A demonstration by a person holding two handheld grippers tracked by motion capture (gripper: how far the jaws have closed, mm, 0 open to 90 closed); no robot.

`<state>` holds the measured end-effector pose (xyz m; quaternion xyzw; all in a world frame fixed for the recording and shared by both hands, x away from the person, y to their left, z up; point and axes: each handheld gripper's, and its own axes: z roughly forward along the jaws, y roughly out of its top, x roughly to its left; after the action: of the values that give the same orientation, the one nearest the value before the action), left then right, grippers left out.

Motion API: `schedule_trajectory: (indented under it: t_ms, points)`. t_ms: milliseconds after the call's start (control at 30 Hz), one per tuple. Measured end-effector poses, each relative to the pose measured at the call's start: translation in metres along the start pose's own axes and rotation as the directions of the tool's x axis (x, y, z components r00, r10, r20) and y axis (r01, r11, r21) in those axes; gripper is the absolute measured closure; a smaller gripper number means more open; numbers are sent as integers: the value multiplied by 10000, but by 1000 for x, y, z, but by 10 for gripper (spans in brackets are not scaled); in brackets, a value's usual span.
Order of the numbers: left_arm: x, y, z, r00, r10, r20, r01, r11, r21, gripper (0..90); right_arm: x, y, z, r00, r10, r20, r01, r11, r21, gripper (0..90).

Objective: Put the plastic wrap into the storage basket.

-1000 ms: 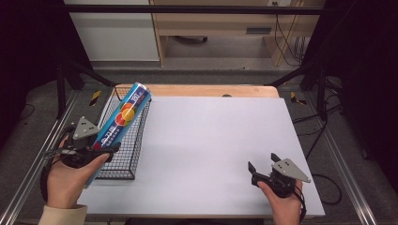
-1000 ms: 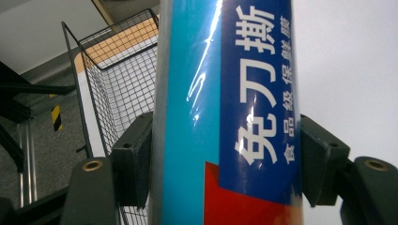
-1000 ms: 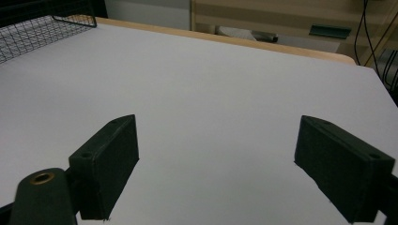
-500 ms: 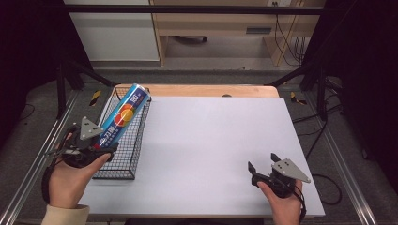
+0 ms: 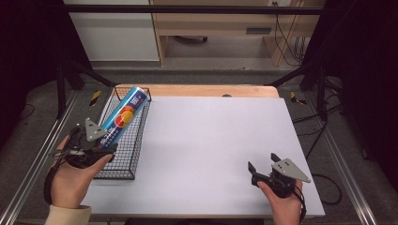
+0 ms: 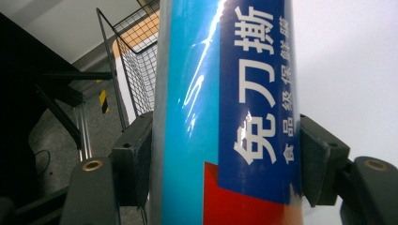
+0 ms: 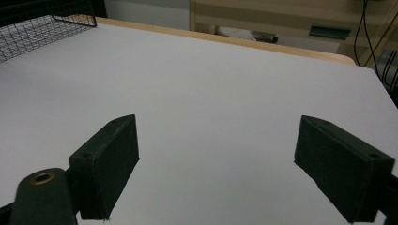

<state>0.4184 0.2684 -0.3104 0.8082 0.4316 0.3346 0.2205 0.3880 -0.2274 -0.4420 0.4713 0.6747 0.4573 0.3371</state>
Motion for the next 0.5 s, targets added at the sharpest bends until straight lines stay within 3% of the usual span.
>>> schedule_trajectory:
  t_ms: [500]
  points:
    - [-4,-2,5,9997,109,-235,-101,9993,373,321,0,0,0,10000,-13,-8,13,10000,23,142]
